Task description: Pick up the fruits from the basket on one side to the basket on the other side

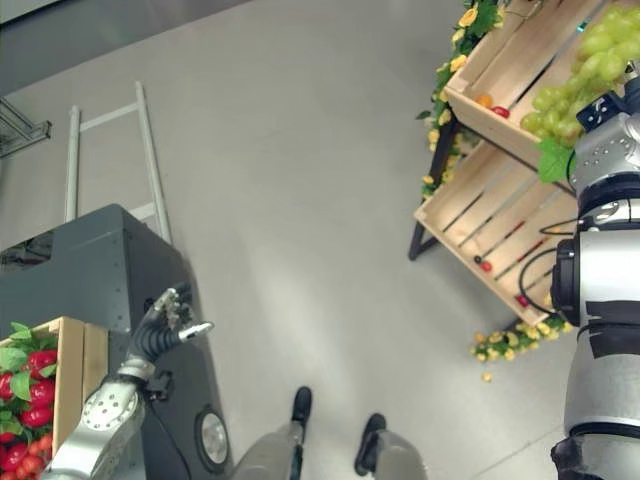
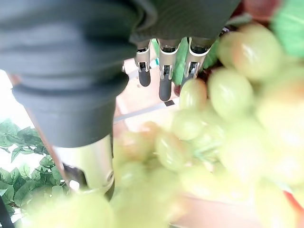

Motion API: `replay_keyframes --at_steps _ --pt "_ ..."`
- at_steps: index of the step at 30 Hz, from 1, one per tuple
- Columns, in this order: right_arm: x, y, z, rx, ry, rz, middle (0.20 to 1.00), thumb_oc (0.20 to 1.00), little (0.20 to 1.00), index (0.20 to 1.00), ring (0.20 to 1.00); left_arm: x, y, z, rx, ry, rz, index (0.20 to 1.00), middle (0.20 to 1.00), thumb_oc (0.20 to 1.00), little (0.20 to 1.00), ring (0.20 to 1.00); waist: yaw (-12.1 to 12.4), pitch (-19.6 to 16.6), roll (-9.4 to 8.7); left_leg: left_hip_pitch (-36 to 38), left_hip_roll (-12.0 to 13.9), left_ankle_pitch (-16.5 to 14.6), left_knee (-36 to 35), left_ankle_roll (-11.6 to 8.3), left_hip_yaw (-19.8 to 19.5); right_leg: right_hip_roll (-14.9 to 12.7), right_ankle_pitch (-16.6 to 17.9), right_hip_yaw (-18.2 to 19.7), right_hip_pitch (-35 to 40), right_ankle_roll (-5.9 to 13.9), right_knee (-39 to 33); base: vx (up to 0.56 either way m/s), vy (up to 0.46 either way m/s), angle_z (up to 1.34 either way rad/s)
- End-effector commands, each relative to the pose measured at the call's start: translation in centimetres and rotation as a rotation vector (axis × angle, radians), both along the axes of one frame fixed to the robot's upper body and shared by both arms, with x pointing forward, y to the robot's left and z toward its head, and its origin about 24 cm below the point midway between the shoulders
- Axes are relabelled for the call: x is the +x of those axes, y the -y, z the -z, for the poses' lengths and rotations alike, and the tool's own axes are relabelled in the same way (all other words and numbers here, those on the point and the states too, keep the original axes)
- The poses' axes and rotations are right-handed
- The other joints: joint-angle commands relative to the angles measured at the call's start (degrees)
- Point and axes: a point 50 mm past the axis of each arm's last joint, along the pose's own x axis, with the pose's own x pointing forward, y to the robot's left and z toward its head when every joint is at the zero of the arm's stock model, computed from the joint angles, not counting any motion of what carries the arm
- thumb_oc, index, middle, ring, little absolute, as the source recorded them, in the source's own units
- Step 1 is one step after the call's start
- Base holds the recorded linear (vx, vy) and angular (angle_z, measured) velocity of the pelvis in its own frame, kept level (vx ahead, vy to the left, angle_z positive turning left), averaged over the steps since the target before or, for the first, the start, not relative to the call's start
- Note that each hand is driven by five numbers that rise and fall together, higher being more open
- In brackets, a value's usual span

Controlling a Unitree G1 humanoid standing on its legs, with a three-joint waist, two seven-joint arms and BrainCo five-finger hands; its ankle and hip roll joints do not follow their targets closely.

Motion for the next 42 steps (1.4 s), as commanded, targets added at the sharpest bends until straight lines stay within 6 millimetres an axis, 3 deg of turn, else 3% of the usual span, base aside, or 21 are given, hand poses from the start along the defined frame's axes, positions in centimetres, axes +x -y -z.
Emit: replay_keyframes --at_steps 1,22,26,29,31,32,33,34,35,36,37,38,39,42 --pt "-1.6 0.1 -6.6 -0.136 0.175 0.009 1.0 1.0 1.0 1.0 1.0 2.3 -0.5 -3.6 0.012 0.176 0.007 1.0 1.0 1.0 1.0 1.0 -0.7 2.3 -4.66 8.3 -2.8 -4.7 -3.3 -0.56 0.7 1.8 4.1 1.7 11.5 6.91 -17.6 0.03 -0.027 0.15" --pt "-1.0 -0.5 -5.9 -0.121 0.168 0.004 1.0 1.0 1.0 1.0 1.0 2.5 0.2 -3.3 -0.011 0.173 0.0 1.0 1.0 1.0 1.0 1.0 -0.7 2.3 -4.35 8.8 -3.0 -5.1 -3.1 0.02 0.3 1.9 3.8 2.0 12.0 6.79 -17.2 0.01 -0.007 0.02" --pt "0.4 -3.2 -6.4 -0.256 0.172 -0.066 1.0 1.0 1.0 1.0 1.0 2.5 0.1 -3.3 -0.026 0.181 -0.016 1.0 1.0 1.0 1.0 1.0 -1.5 2.6 -4.44 8.8 -3.1 -5.2 -3.0 0.26 0.6 2.0 4.0 2.4 12.0 6.79 -17.3 -0.02 0.023 0.0" --pt "0.9 -7.1 -6.9 -0.494 0.256 -0.165 1.0 1.0 1.0 1.0 1.0 2.4 -0.3 -3.5 -0.029 0.205 -0.054 1.0 1.0 1.0 1.0 1.0 -2.9 3.2 -4.35 8.8 -2.9 -5.3 -2.9 0.43 1.3 2.1 4.4 2.9 11.9 6.8 -17.3 -0.03 0.039 -0.01" --pt "0.0 -8.9 -5.6 -0.598 0.338 -0.215 1.0 1.0 1.0 1.0 1.0 2.2 -0.8 -3.4 -0.01 0.206 -0.087 1.0 1.0 1.0 1.0 1.0 -3.8 3.3 -4.49 8.6 -2.8 -5.2 -2.9 0.7 1.5 2.0 4.9 3.0 11.7 6.81 -17.3 -0.02 0.021 -0.04" --pt "-1.5 -9.5 -3.1 -0.674 0.386 -0.252 1.0 1.0 1.0 1.0 1.0 1.8 -1.0 -3.3 -0.002 0.216 -0.108 1.0 1.0 1.0 1.0 1.0 -4.5 3.7 -4.08 8.6 -2.8 -5.4 -2.9 0.89 1.6 1.9 4.9 2.7 11.7 6.83 -17.1 -0.01 0.022 -0.09" --pt "-1.6 -9.4 -2.7 -0.67 0.381 -0.248 1.0 1.0 1.0 1.0 1.0 1.7 -1.0 -3.3 0.004 0.211 -0.103 1.0 1.0 1.0 1.0 1.0 -4.4 3.5 -4.34 8.7 -2.8 -5.5 -2.9 0.89 1.5 1.9 4.9 2.6 11.8 6.84 -17.2 -0.02 0.025 -0.05" --pt "-3.0 -8.8 -0.3 -0.677 0.39 -0.246 1.0 1.0 1.0 1.0 1.0 1.6 -1.1 -3.5 0.013 0.226 -0.112 1.0 1.0 1.0 1.0 1.0 -4.6 3.7 -4.3 8.7 -2.9 -5.6 -2.6 0.93 1.3 1.6 4.8 2.0 12.0 6.83 -17.1 -0.01 0.006 0.03" --pt "-3.2 -8.7 0.0 -0.673 0.386 -0.243 1.0 1.0 1.0 1.0 1.0 1.6 -1.1 -3.4 0.018 0.222 -0.107 1.0 1.0 1.0 1.0 1.0 -4.4 3.5 -4.5 8.7 -2.9 -5.7 -2.6 0.93 1.1 1.6 4.7 1.9 12.1 6.84 -17.1 -0.03 0.016 0.09" --pt "-4.4 -8.9 2.6 -0.701 0.358 -0.279 1.0 1.0 1.0 1.0 1.0 1.6 -1.3 -3.3 0.019 0.224 -0.123 1.0 1.0 1.0 1.0 1.0 -4.8 3.9 -4.63 8.9 -3.0 -6.0 -2.3 1.01 1.0 1.3 4.7 1.4 12.3 6.83 -16.8 -0.02 0.011 0.08" --pt "-4.6 -8.8 2.8 -0.699 0.354 -0.276 1.0 1.0 1.0 1.0 1.0 1.5 -1.3 -3.3 0.022 0.221 -0.12 1.0 1.0 1.0 1.0 1.0 -4.7 3.7 -4.75 8.9 -3.1 -6.0 -2.3 1.03 0.9 1.3 4.7 1.2 12.4 6.85 -16.9 -0.01 0.038 0.06" --pt "-5.7 -9.0 5.4 -0.703 0.318 -0.296 1.0 1.0 1.0 1.0 1.0 1.3 -1.4 -3.3 0.031 0.226 -0.129 1.0 1.0 1.0 1.0 1.0 -4.8 3.6 -4.59 9.0 -3.2 -6.4 -2.0 1.32 1.0 1.0 4.8 0.7 12.9 6.95 -17.2 0.0 0.028 0.09" --pt "-5.9 -8.9 5.6 -0.701 0.313 -0.295 1.0 1.0 1.0 1.0 1.0 1.2 -1.4 -3.3 0.035 0.222 -0.126 1.0 1.0 1.0 1.0 1.0 -4.7 3.4 -4.74 9.0 -3.2 -6.4 -2.0 1.33 1.0 1.0 4.8 0.7 13.1 6.97 -17.2 0.01 0.03 0.12" --pt "-7.5 -9.6 9.0 -0.683 0.26 -0.359 1.0 1.0 1.0 1.0 1.0 0.9 -1.4 -3.2 0.034 0.223 -0.141 1.0 1.0 1.0 1.0 1.0 -4.6 3.1 -5.1 10.1 -3.4 -7.2 -1.9 1.71 1.0 1.1 4.9 0.7 14.6 7.17 -18.0 0.03 0.009 0.11"
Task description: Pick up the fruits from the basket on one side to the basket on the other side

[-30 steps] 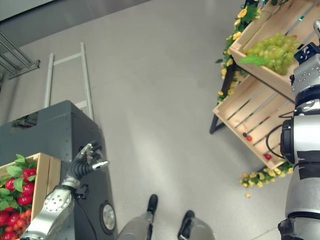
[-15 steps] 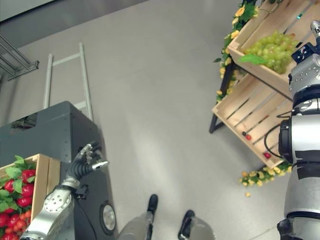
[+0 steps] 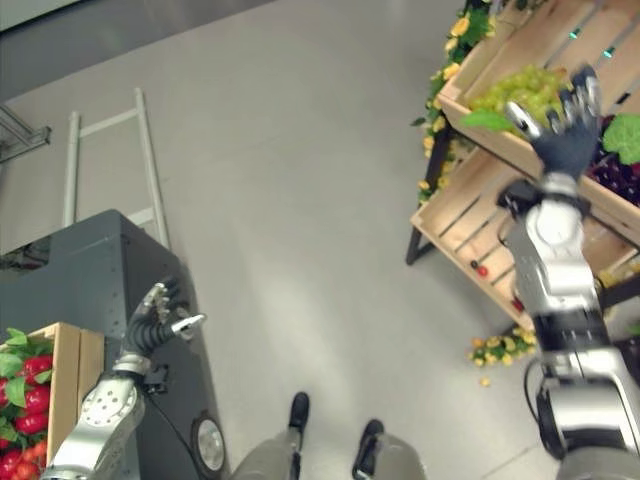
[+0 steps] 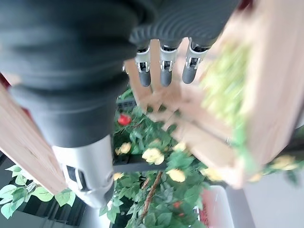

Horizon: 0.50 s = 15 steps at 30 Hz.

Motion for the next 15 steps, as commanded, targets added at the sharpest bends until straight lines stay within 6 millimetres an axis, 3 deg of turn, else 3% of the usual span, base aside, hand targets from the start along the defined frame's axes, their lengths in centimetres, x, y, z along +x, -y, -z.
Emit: replay_keyframes --at_steps 1,12,15 --pt "-1.4 -1.2 -1.8 -0.105 0.124 -0.071 1.0 1.0 1.0 1.0 1.0 0.7 -0.5 -3.1 0.066 0.154 0.005 1.0 1.0 1.0 1.0 1.0 -0.2 1.6 -3.77 7.9 -3.8 -7.6 -0.8 2.24 1.3 0.9 6.4 2.5 11.2 6.87 -16.9 -0.01 0.02 0.06" --pt "-4.8 -2.3 1.3 -0.131 0.062 -0.136 1.0 1.0 1.0 1.0 1.0 -0.5 -1.5 -2.9 0.095 0.156 -0.053 1.0 1.0 1.0 1.0 1.0 -1.3 -0.4 -5.21 10.1 -4.3 -8.5 -0.8 3.08 2.1 1.0 7.9 2.5 14.1 7.6 -19.0 0.01 0.03 0.04" --pt "-6.0 -2.6 3.0 -0.099 0.026 -0.159 1.0 1.0 1.0 1.0 1.0 -0.6 -1.5 -2.8 0.106 0.163 -0.063 1.0 1.0 1.0 1.0 1.0 -1.9 -1.3 -5.45 11.1 -4.4 -8.8 -0.7 3.24 2.4 0.9 7.9 2.7 15.2 7.77 -19.1 0.01 0.014 0.01"
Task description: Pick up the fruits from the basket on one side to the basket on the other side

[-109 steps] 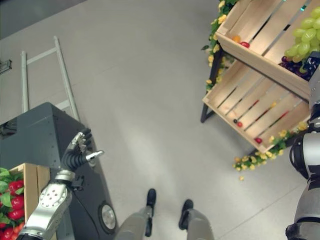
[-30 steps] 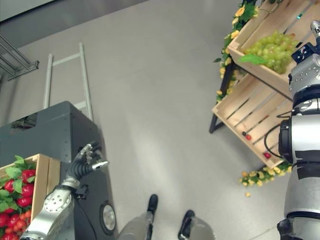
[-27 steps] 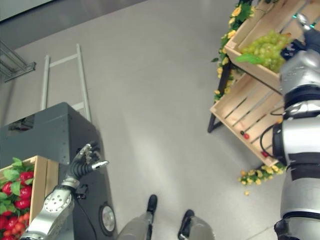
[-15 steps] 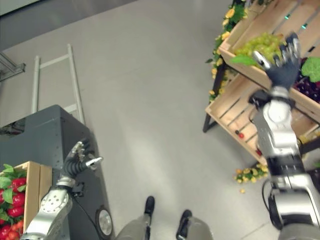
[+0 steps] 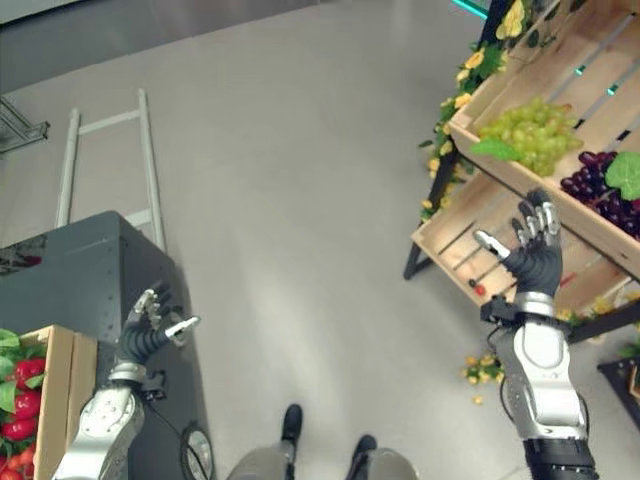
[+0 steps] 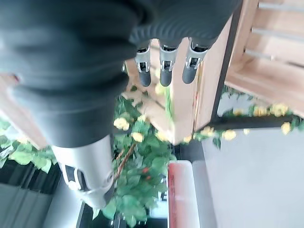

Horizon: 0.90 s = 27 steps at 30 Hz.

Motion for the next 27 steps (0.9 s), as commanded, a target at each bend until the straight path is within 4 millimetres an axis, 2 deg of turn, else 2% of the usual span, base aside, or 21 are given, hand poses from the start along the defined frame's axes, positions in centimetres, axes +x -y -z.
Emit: replay_keyframes --at_steps 1,2,4,5,8,10,12,15,17,18,20,27 --pt "-1.4 -0.6 -1.6 -0.036 0.128 -0.035 1.0 1.0 1.0 1.0 1.0 0.2 -1.4 -2.8 0.116 0.143 -0.022 1.0 1.0 1.0 1.0 1.0 -1.9 -1.9 -4.19 6.3 -3.4 -7.5 0.3 1.31 1.8 0.8 6.6 3.4 8.0 5.68 -13.7 -0.02 0.062 0.07" --pt "-2.5 -0.3 -0.5 -0.039 0.087 -0.025 1.0 1.0 1.0 1.0 1.0 0.0 -1.5 -2.9 0.125 0.151 -0.027 1.0 1.0 1.0 1.0 1.0 -2.5 -2.4 -4.24 6.8 -3.3 -7.8 0.4 1.39 2.2 0.9 6.7 3.3 8.5 5.85 -14.1 -0.04 0.067 0.08" --pt "-2.9 -0.3 0.0 -0.037 0.069 -0.03 1.0 1.0 1.0 1.0 1.0 -0.3 -1.6 -2.8 0.127 0.148 -0.028 1.0 1.0 1.0 1.0 1.0 -2.7 -2.7 -4.34 6.9 -3.2 -7.9 0.6 1.35 2.4 1.0 6.8 3.3 8.9 5.86 -14.3 -0.02 0.055 0.04" --pt "-3.8 -0.4 1.0 -0.025 0.029 -0.049 1.0 1.0 1.0 1.0 1.0 -0.6 -1.8 -2.8 0.134 0.156 -0.043 1.0 1.0 1.0 1.0 1.0 -3.0 -3.3 -4.65 7.6 -3.3 -8.4 0.7 1.5 2.9 1.0 7.0 3.5 9.5 6.04 -14.4 0.0 0.034 -0.02" --pt "-4.4 -0.6 1.6 -0.044 -0.002 -0.091 1.0 1.0 1.0 1.0 1.0 -0.7 -2.1 -2.9 0.141 0.162 -0.049 1.0 1.0 1.0 1.0 1.0 -3.0 -3.9 -4.96 8.3 -3.2 -8.9 1.0 1.73 3.4 1.0 7.1 3.9 10.2 6.2 -14.5 0.0 0.048 -0.04" --pt "-4.6 -0.8 2.5 -0.079 -0.07 -0.18 1.0 1.0 1.0 1.0 1.0 -0.7 -2.3 -3.1 0.163 0.172 -0.042 1.0 1.0 1.0 1.0 1.0 -2.9 -4.9 -5.43 9.7 -3.1 -9.4 0.9 2.04 4.0 1.1 7.3 4.4 11.2 6.56 -14.7 -0.01 0.054 -0.22" --pt "-4.5 -1.1 2.6 -0.095 -0.086 -0.218 1.0 1.0 1.0 1.0 1.0 -0.7 -2.3 -3.2 0.164 0.177 -0.039 1.0 1.0 1.0 1.0 1.0 -2.8 -5.3 -5.64 10.2 -3.0 -9.5 0.6 2.06 4.3 1.1 7.6 4.7 11.5 6.75 -15.0 -0.02 0.038 -0.12" --pt "-3.7 -2.1 2.4 -0.138 -0.11 -0.361 1.0 1.0 1.0 1.0 1.0 -0.3 -2.5 -3.6 0.172 0.193 -0.022 1.0 1.0 1.0 1.0 1.0 -2.0 -6.1 -6.03 10.9 -2.9 -9.3 -0.2 2.05 4.9 1.3 8.2 5.4 11.6 7.1 -15.9 -0.05 0.043 -0.19" --pt "-3.1 -3.4 1.4 -0.2 -0.1 -0.492 1.0 1.0 1.0 1.0 1.0 0.3 -2.4 -4.1 0.181 0.213 0.012 1.0 1.0 1.0 1.0 1.0 -1.1 -6.5 -6.36 11.0 -3.0 -9.1 -0.4 2.1 4.6 1.1 8.4 5.2 11.7 7.22 -16.1 -0.05 0.029 -0.08" --pt "-3.0 -3.4 1.4 -0.2 -0.099 -0.493 1.0 1.0 1.0 1.0 1.0 0.2 -2.4 -4.1 0.18 0.213 0.011 1.0 1.0 1.0 1.0 1.0 -1.1 -6.5 -6.35 11.0 -3.0 -9.1 -0.4 2.1 4.6 1.1 8.4 5.2 11.7 7.23 -16.1 -0.03 0.032 0.02" --pt "-2.1 -5.5 0.8 -0.231 -0.096 -0.67 1.0 1.0 1.0 1.0 1.0 0.8 -2.3 -4.6 0.191 0.226 0.043 1.0 1.0 1.0 1.0 1.0 0.0 -6.9 -6.74 11.4 -3.3 -9.2 -0.6 2.3 3.7 0.8 8.5 4.7 12.5 7.33 -16.3 -0.01 0.038 0.08" --pt "-0.6 -9.6 -0.2 -0.296 -0.087 -0.949 1.0 1.0 1.0 1.0 1.0 1.9 -1.5 -5.7 0.203 0.267 0.123 1.0 1.0 1.0 1.0 1.0 3.2 -7.2 -7.78 11.2 -3.6 -8.9 -0.6 2.43 1.3 0.5 8.7 2.6 13.4 7.45 -16.9 -0.01 0.009 0.21"
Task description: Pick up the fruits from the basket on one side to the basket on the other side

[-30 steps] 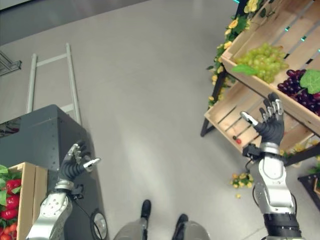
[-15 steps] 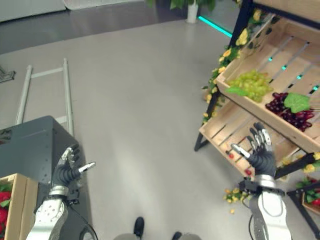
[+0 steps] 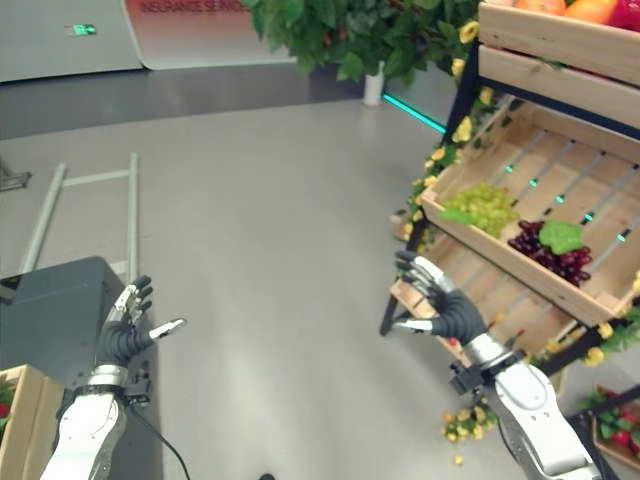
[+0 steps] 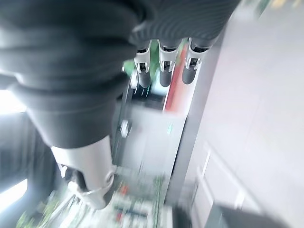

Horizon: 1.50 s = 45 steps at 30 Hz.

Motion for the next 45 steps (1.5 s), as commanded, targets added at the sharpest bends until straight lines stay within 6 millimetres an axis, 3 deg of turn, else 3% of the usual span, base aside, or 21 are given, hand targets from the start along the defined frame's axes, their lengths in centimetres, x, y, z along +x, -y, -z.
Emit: replay_keyframes --at_steps 1,6,10,12,13,14,15,17,23,27,28,30,31,32,35,36,37,38,39,41,45 --pt "1.2 -2.3 -3.2 0.018 0.12 -0.177 1.0 1.0 1.0 1.0 1.0 2.0 -0.1 -4.2 0.092 0.172 0.103 1.0 1.0 1.0 1.0 1.0 1.1 0.8 -3.08 3.5 -3.2 -6.8 0.7 0.96 -0.2 -1.3 5.4 1.1 1.8 5.35 -7.5 0.0 -0.011 0.2" --pt "1.2 -4.6 -4.2 0.094 0.134 -0.313 1.0 1.0 1.0 1.0 1.0 2.8 1.3 -5.6 0.056 0.224 0.226 1.0 1.0 1.0 1.0 1.0 3.5 2.0 -3.94 2.3 -3.6 -6.2 1.2 0.37 -4.4 -1.6 4.8 -3.1 2.5 5.05 -6.8 0.0 -0.034 0.48" --pt "1.2 -4.6 -4.1 0.116 0.121 -0.323 1.0 1.0 1.0 1.0 1.0 3.2 2.3 -6.4 0.012 0.24 0.339 1.0 1.0 1.0 1.0 1.0 4.2 2.7 -4.3 0.3 -4.1 -5.4 1.8 -0.2 -6.9 -1.9 4.5 -6.3 2.5 5.02 -7.0 -0.03 -0.023 0.68" --pt "1.2 -4.2 -4.3 0.115 0.141 -0.297 1.0 1.0 1.0 1.0 1.0 4.0 3.3 -6.9 0.006 0.253 0.406 1.0 1.0 1.0 1.0 1.0 2.7 4.0 -4.33 -3.4 -3.2 -4.6 3.8 -0.49 -1.3 -3.0 4.8 -9.5 1.7 5.57 -6.8 -0.12 0.106 1.19" --pt "1.2 -3.6 -4.3 0.095 0.152 -0.272 1.0 1.0 1.0 1.0 1.0 4.5 4.0 -7.4 -0.005 0.269 0.456 1.0 1.0 1.0 1.0 1.0 0.6 4.7 -3.92 -4.7 -0.1 -5.9 6.4 -0.16 11.8 -4.3 4.8 -10.1 1.4 6.85 -6.5 -0.07 0.186 1.65" --pt "1.1 -3.4 -4.1 0.103 0.15 -0.257 1.0 1.0 1.0 1.0 1.0 4.5 4.1 -7.4 -0.013 0.272 0.467 1.0 1.0 1.0 1.0 1.0 -0.2 4.9 -3.56 -4.9 1.1 -5.9 7.3 0.0 16.5 -4.6 5.0 -10.9 1.4 6.93 -6.5 -0.01 0.15 1.34" --pt "1.1 -3.3 -4.1 0.103 0.15 -0.256 1.0 1.0 1.0 1.0 1.0 4.5 4.1 -7.4 -0.014 0.272 0.469 1.0 1.0 1.0 1.0 1.0 0.1 4.9 -3.53 -5.0 1.2 -6.1 7.6 0.0 16.7 -4.6 5.1 -10.7 1.3 6.92 -6.5 -0.03 0.091 0.44" --pt "0.8 -2.9 -3.8 0.136 0.143 -0.237 1.0 1.0 1.0 1.0 1.0 4.7 4.5 -7.2 -0.033 0.264 0.507 1.0 1.0 1.0 1.0 1.0 -2.1 4.9 -2.46 -4.7 4.1 -5.6 8.2 -0.09 26.6 -4.9 5.0 -13.5 1.7 6.47 -6.2 -0.02 0.135 0.3" --pt "1.0 -3.3 -3.3 0.178 0.13 -0.243 1.0 1.0 1.0 1.0 1.0 3.7 3.9 -6.8 -0.045 0.252 0.497 1.0 1.0 1.0 1.0 1.0 -0.4 4.7 -2.97 -5.3 2.7 -7.0 9.1 0.66 26.6 -6.1 5.4 -13.7 3.5 7.08 -6.7 0.11 0.129 0.39" --pt "1.5 -3.3 -3.1 0.222 0.136 -0.198 1.0 1.0 1.0 1.0 1.0 3.5 3.6 -7.2 0.003 0.26 0.486 1.0 1.0 1.0 1.0 1.0 1.5 4.0 -2.82 -4.7 0.3 -8.9 8.1 2.54 25.6 -8.7 6.3 -14.8 3.9 8.27 -3.7 0.21 0.25 0.11" --pt "1.4 -3.0 -2.8 0.237 0.13 -0.17 1.0 1.0 1.0 1.0 1.0 3.6 3.7 -7.3 0.014 0.265 0.487 1.0 1.0 1.0 1.0 1.0 1.6 3.8 -2.0 -3.0 -2.2 -10.3 7.0 4.45 23.7 -12.6 9.3 -14.9 2.7 9.76 4.1 0.41 0.484 0.35" --pt "1.3 -2.8 -2.6 0.234 0.128 -0.152 1.0 1.0 1.0 1.0 1.0 3.8 3.9 -7.2 0.006 0.264 0.489 1.0 1.0 1.0 1.0 1.0 0.6 4.1 -1.4 -1.4 -4.0 -10.9 5.8 5.74 22.3 -15.7 12.2 -13.3 1.6 11.3 9.8 0.29 0.384 0.75" --pt "1.2 -2.5 -2.2 0.229 0.119 -0.124 1.0 1.0 1.0 1.0 1.0 3.9 3.9 -7.1 0.006 0.261 0.484 1.0 1.0 1.0 1.0 1.0 -1.2 5.4 0.23 0.8 -4.7 -11.0 4.4 6.82 19.4 -16.6 13.8 -7.5 -2.2 11.26 17.5 0.13 0.214 0.97" --pt "1.2 -2.5 -2.2 0.227 0.119 -0.124 1.0 1.0 1.0 1.0 1.0 3.9 3.9 -7.0 0.006 0.262 0.484 1.0 1.0 1.0 1.0 1.0 -1.1 5.4 0.17 0.8 -4.9 -11.0 4.2 6.94 19.5 -16.9 13.6 -7.2 -2.6 11.4 18.2 0.09 0.217 1.16" --pt "0.9 -1.2 -1.7 0.212 0.099 -0.086 1.0 1.0 1.0 1.0 1.0 4.0 4.5 -6.7 -0.015 0.257 0.504 1.0 1.0 1.0 1.0 1.0 -4.4 5.4 2.09 1.6 -4.7 -8.6 2.8 6.51 13.3 -5.4 7.3 6.9 -10.6 8.06 18.1 0.13 0.032 1.47" --pt "0.1 -0.3 -1.7 0.207 0.098 -0.073 1.0 1.0 1.0 1.0 1.0 3.9 4.7 -6.7 -0.019 0.254 0.522 1.0 1.0 1.0 1.0 1.0 -5.4 5.6 2.15 1.7 -5.6 -8.2 2.8 5.8 7.8 -2.1 4.4 12.1 -11.2 7.66 13.3 0.19 -0.049 0.85" --pt "0.1 -0.3 -1.7 0.207 0.098 -0.073 1.0 1.0 1.0 1.0 1.0 3.9 4.7 -6.7 -0.019 0.254 0.522 1.0 1.0 1.0 1.0 1.0 -5.4 5.5 2.24 1.5 -5.5 -8.1 2.8 5.77 7.7 -2.0 4.7 11.9 -11.2 7.61 13.0 0.18 -0.1 1.12" --pt "-0.2 0.1 -1.8 0.195 0.1 -0.063 1.0 1.0 1.0 1.0 1.0 3.9 4.8 -6.6 -0.02 0.25 0.531 1.0 1.0 1.0 1.0 1.0 -6.4 5.4 2.17 1.3 -5.8 -7.8 2.7 5.57 4.5 0.5 3.7 16.4 -11.7 7.27 10.9 0.17 -0.09 1.95" --pt "-0.3 0.9 -2.0 0.18 0.107 -0.034 1.0 1.0 1.0 1.0 1.0 4.2 5.4 -6.7 -0.038 0.258 0.556 1.0 1.0 1.0 1.0 1.0 -7.9 4.9 1.48 1.0 -7.0 -7.7 2.8 5.15 -0.3 3.6 4.1 24.7 -11.5 6.75 7.1 0.18 -0.09 1.94" --pt "-0.4 1.0 -2.1 0.187 0.115 -0.023 1.0 1.0 1.0 1.0 1.0 4.3 5.6 -6.7 -0.039 0.26 0.566 1.0 1.0 1.0 1.0 1.0 -7.2 4.7 1.1 0.8 -7.8 -7.8 3.4 5.03 -2.5 3.5 4.5 24.5 -10.2 6.87 6.0 0.11 -0.092 2.19" --pt "0.0 1.3 -2.2 0.208 0.115 0.001 1.0 1.0 1.0 1.0 1.0 3.8 5.3 -6.6 -0.032 0.262 0.532 1.0 1.0 1.0 1.0 1.0 -5.0 3.3 0.05 1.0 -8.0 -7.4 2.6 4.0 -6.7 2.4 3.9 17.7 -6.7 5.88 1.4 0.1 -0.202 1.3"
